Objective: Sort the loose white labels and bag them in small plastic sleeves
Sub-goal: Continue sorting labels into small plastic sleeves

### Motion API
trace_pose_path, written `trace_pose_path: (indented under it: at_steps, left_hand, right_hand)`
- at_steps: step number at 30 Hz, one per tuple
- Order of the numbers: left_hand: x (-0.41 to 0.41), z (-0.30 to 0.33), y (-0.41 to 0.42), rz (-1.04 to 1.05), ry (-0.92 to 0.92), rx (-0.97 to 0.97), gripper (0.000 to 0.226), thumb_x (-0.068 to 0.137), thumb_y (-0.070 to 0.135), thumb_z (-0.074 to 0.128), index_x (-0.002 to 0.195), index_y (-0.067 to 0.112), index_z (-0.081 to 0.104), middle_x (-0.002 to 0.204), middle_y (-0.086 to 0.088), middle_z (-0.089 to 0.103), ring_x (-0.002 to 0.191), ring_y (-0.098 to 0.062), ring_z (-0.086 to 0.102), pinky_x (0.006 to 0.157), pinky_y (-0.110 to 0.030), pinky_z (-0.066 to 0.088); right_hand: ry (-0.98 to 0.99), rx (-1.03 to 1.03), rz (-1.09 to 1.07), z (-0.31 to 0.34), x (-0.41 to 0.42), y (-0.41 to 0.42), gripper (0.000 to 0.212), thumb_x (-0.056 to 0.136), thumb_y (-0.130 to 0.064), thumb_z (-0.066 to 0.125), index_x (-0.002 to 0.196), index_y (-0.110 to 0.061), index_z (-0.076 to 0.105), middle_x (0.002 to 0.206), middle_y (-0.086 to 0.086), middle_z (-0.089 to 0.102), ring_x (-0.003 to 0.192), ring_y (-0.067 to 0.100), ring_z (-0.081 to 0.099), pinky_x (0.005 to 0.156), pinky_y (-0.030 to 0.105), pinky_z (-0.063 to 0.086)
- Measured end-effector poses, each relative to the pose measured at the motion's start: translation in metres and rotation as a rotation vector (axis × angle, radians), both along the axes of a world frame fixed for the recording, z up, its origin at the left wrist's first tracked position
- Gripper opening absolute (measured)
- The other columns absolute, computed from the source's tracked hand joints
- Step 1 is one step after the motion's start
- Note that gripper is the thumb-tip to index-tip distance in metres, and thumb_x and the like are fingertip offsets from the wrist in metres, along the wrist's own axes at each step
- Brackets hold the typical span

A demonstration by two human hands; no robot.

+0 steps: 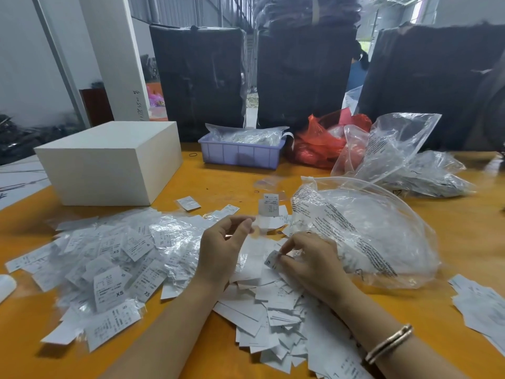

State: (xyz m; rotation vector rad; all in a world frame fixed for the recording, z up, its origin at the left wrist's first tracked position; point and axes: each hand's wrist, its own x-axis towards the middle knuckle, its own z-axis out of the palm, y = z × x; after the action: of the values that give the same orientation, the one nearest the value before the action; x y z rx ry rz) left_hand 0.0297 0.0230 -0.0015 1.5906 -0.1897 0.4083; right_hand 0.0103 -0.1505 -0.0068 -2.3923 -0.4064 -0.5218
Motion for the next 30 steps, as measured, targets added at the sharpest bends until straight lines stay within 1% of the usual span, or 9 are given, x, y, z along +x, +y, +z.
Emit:
trace_pose_path:
  at_steps: [2, 4, 8, 12, 15, 20, 23, 27, 30]
  left_hand:
    - [-0.0007, 0.0004, 0.0003, -0.009, 0.008, -0.012, 0.011, 0.087, 0.02, 0.065, 0.082, 0.029, 0.071, 0.079, 0.008, 0.072, 0.08, -0.008, 0.066, 0.071, -0.012, 0.05]
    - [-0.0013, 0.0007, 0.0007, -0.031, 0.017, -0.034, 0.005, 0.084, 0.022, 0.068, 0.082, 0.027, 0.071, 0.081, 0.004, 0.073, 0.083, -0.011, 0.068, 0.072, -0.012, 0.051]
    - [-0.0014, -0.0002, 0.0004, -0.05, 0.001, -0.014, 0.003, 0.081, 0.019, 0.072, 0.083, 0.021, 0.07, 0.082, 0.002, 0.073, 0.082, -0.011, 0.068, 0.07, -0.014, 0.051]
    - [-0.0013, -0.0014, 0.0001, -0.057, -0.037, 0.042, 0.008, 0.082, 0.014, 0.072, 0.083, 0.021, 0.069, 0.08, 0.008, 0.071, 0.078, -0.006, 0.066, 0.068, -0.013, 0.05]
    - [-0.0019, -0.0024, -0.0004, -0.07, -0.068, 0.079, 0.011, 0.081, 0.014, 0.072, 0.083, 0.023, 0.068, 0.079, 0.01, 0.07, 0.076, -0.003, 0.065, 0.067, -0.012, 0.049]
    - [-0.0038, -0.0033, -0.0022, -0.105, -0.133, 0.166, 0.007, 0.079, 0.024, 0.071, 0.085, 0.025, 0.067, 0.082, 0.005, 0.07, 0.079, -0.007, 0.066, 0.072, -0.017, 0.051]
    - [-0.005, -0.0032, -0.0022, -0.12, -0.158, 0.203, 0.011, 0.076, 0.031, 0.068, 0.087, 0.026, 0.067, 0.082, 0.007, 0.071, 0.079, -0.005, 0.066, 0.072, -0.015, 0.051]
    - [-0.0053, -0.0039, -0.0021, -0.119, -0.213, 0.298, 0.012, 0.08, 0.019, 0.07, 0.088, 0.027, 0.066, 0.083, 0.012, 0.07, 0.079, -0.002, 0.065, 0.073, -0.016, 0.052]
    - [-0.0062, -0.0033, -0.0027, -0.123, -0.243, 0.337, 0.012, 0.079, 0.027, 0.068, 0.09, 0.023, 0.068, 0.083, 0.013, 0.069, 0.079, -0.002, 0.065, 0.071, -0.015, 0.051]
  right_hand:
    - [0.07, 0.251, 0.029, 0.0021, 0.0004, -0.0014, 0.012, 0.079, -0.018, 0.073, 0.074, -0.024, 0.064, 0.078, -0.011, 0.065, 0.079, 0.011, 0.06, 0.075, 0.033, 0.047]
    - [0.115, 0.413, 0.05, 0.0046, 0.0006, -0.0032, 0.014, 0.082, -0.012, 0.07, 0.075, -0.023, 0.065, 0.077, -0.005, 0.065, 0.075, 0.012, 0.06, 0.067, 0.029, 0.049]
    - [0.06, 0.562, 0.123, 0.0073, 0.0007, -0.0051, 0.021, 0.083, 0.0, 0.066, 0.079, -0.02, 0.064, 0.076, -0.003, 0.066, 0.074, 0.006, 0.06, 0.07, 0.018, 0.047]
    - [0.059, 0.786, 0.162, 0.0103, 0.0002, -0.0059, 0.031, 0.085, 0.008, 0.058, 0.085, -0.021, 0.069, 0.084, -0.01, 0.073, 0.084, 0.004, 0.066, 0.073, 0.013, 0.049]
    - [0.1, 0.922, 0.153, 0.0096, 0.0008, -0.0065, 0.042, 0.09, 0.011, 0.047, 0.094, -0.023, 0.071, 0.09, -0.01, 0.073, 0.085, 0.007, 0.068, 0.07, 0.018, 0.053]
    - [0.059, 0.948, 0.171, 0.0074, 0.0008, -0.0045, 0.05, 0.09, 0.011, 0.047, 0.11, -0.033, 0.063, 0.091, -0.014, 0.069, 0.08, 0.012, 0.068, 0.059, 0.021, 0.054]
    - [-0.014, 0.931, 0.191, 0.0075, 0.0012, -0.0038, 0.053, 0.088, 0.009, 0.055, 0.106, -0.039, 0.065, 0.086, -0.014, 0.066, 0.081, 0.013, 0.068, 0.067, 0.019, 0.054]
    - [-0.095, 0.85, 0.218, 0.0089, -0.0011, -0.0024, 0.051, 0.087, 0.003, 0.059, 0.105, -0.044, 0.065, 0.09, -0.013, 0.066, 0.084, 0.012, 0.068, 0.074, 0.018, 0.053]
    - [-0.106, 0.762, 0.211, 0.0091, -0.0029, -0.0008, 0.052, 0.087, 0.002, 0.061, 0.105, -0.047, 0.063, 0.095, -0.014, 0.068, 0.088, 0.012, 0.067, 0.076, 0.021, 0.054]
